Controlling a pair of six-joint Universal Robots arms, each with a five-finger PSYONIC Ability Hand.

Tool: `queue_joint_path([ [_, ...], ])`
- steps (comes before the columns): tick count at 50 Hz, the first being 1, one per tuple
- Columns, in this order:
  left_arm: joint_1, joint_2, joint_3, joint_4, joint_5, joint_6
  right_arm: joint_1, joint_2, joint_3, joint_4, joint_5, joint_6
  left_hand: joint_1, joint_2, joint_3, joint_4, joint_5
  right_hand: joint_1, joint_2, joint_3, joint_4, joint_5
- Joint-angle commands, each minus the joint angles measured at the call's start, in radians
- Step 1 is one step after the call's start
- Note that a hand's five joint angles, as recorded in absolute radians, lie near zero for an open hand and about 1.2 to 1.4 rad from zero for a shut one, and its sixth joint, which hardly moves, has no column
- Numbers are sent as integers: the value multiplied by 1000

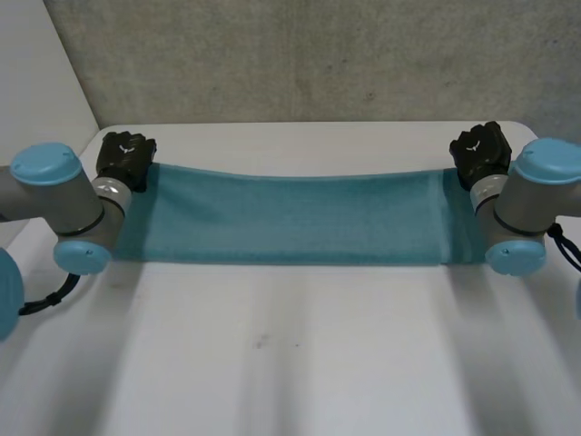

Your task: Fold the laundry

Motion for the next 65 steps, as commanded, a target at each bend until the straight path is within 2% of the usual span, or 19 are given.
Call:
queue_joint_path([
  [1,-1,-46,56,0,3,0,6,76,-98,5,34,5,203,178,179,179,186,-153,-354,-359,-362,-343],
  [2,-6,-44,50,0,7,0,6,76,-98,5,34,5,-49,-75,-73,-74,-67,-159,-359,-365,-368,-348],
  [3,-13,-40,42,3,9,0,8,74,-95,3,37,8,-581,-606,-605,-605,-598,-612,-813,-818,-821,-801],
  [4,-13,-40,42,3,9,0,8,74,-95,3,37,8,-586,-611,-610,-611,-604,-617,-817,-823,-826,-806],
  [5,-24,-35,30,17,9,2,14,73,-91,2,31,16,-1018,-1044,-1042,-1043,-1036,-809,-1010,-1015,-1018,-998],
  [10,-46,31,-55,126,11,6,22,44,-60,3,35,49,-1018,-1044,-1042,-1043,-1036,-809,-1010,-1015,-1018,-998],
  [14,-50,115,-142,211,8,6,13,-99,21,8,29,132,-1018,-1044,-1042,-1043,-1036,-809,-1010,-1015,-1018,-998],
  [21,-55,247,-262,211,1,0,2,-302,173,42,8,264,-1018,-1044,-1042,-1043,-1036,-809,-1010,-1015,-1018,-998],
  [23,-53,329,-356,199,1,-8,3,-410,250,115,-15,301,-1018,-1044,-1042,-1043,-1036,-809,-1010,-1015,-1018,-998],
  [29,-47,477,-524,173,1,-29,-23,-515,342,209,-68,338,-1018,-1044,-1042,-1043,-1036,-809,-1010,-1015,-1018,-998],
  [32,-49,560,-622,164,3,-84,-79,-570,405,281,-95,365,-1018,-1044,-1042,-1043,-1036,-809,-1010,-1015,-1018,-998],
  [34,-49,642,-714,156,7,-164,-118,-599,448,360,-123,378,-1018,-1044,-1042,-1043,-1036,-809,-1010,-1015,-1018,-998],
  [40,-55,764,-829,135,11,-308,-162,-599,503,453,-183,367,-1018,-1044,-1042,-1043,-1036,-809,-1010,-1015,-1018,-998],
  [41,-58,805,-864,126,11,-358,-193,-596,530,465,-210,367,-1018,-1044,-1042,-1043,-1036,-747,-948,-953,-956,-936],
  [43,-63,830,-886,120,12,-383,-248,-587,557,459,-245,362,-1018,-1044,-1042,-1043,-1036,-583,-783,-789,-792,-772],
  [44,-70,842,-898,119,11,-399,-248,-587,557,459,-246,362,-1018,-1044,-1042,-1043,-1036,-582,-782,-788,-791,-771],
  [46,-75,847,-907,118,11,-403,-283,-523,561,430,-297,362,-1018,-1044,-1042,-1043,-1036,-377,-577,-583,-586,-566],
  [51,-86,845,-929,119,8,-405,-316,-429,558,349,-353,359,-1018,-1044,-1042,-1043,-1036,-303,-504,-509,-512,-492],
  [65,-92,775,-946,136,3,-407,-343,-345,541,240,-359,361,-1018,-1044,-1042,-1043,-1036,-121,-321,-327,-330,-310],
])
